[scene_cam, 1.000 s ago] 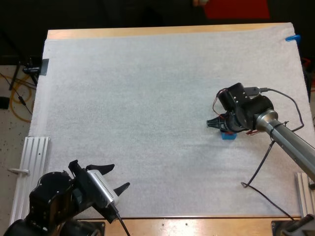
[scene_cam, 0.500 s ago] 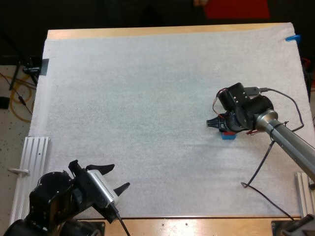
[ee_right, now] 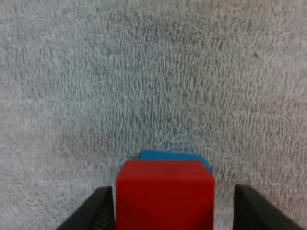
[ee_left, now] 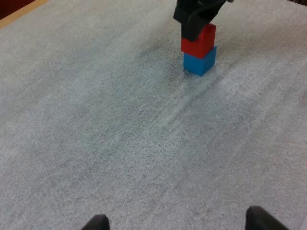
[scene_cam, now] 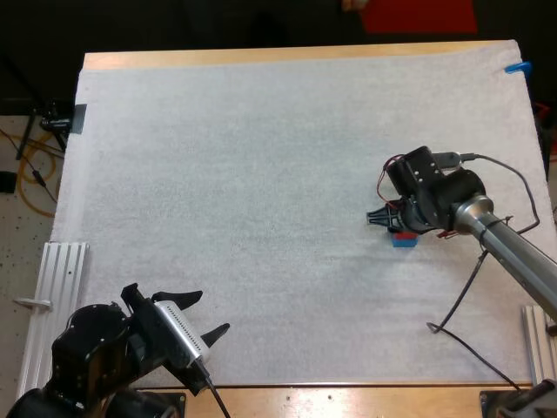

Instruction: Stack red cube on blue cube

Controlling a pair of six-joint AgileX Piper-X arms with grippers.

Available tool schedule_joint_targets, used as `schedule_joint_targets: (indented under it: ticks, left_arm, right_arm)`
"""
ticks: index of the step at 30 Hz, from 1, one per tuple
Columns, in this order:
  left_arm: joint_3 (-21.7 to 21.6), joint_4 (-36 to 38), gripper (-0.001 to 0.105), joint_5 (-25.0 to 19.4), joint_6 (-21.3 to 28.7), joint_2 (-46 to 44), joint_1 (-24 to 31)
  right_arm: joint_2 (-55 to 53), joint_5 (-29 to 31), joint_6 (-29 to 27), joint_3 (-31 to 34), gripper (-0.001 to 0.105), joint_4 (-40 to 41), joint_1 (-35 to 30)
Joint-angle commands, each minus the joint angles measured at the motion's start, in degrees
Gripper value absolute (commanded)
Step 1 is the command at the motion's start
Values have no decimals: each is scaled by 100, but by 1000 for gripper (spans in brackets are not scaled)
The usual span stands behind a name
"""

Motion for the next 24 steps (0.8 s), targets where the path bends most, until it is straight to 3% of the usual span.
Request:
schedule_joint_targets:
  ticks: [1,6,9,12,15,24]
  left_arm:
    - [-41,-28,55,41,52,20,-12]
    - [-41,-139,55,41,-250,20,30]
    - [-41,-509,55,18,-671,20,143]
    - [-41,-977,55,-97,-781,85,327]
    - [-41,-1440,55,-315,-791,328,685]
    - [-41,-2357,55,-301,-1012,1081,2074]
  right_arm:
    - [-247,40,-39,-2,51,0,13]
    - [-864,16,-330,-2,51,39,13]
    - [-1246,3,-717,-2,51,-12,13]
    - [-1603,19,-1030,-2,51,-155,-47]
    - [-1780,2,-1056,-2,51,-320,-311]
    - [-2159,-82,-1571,-2,51,-436,-1536]
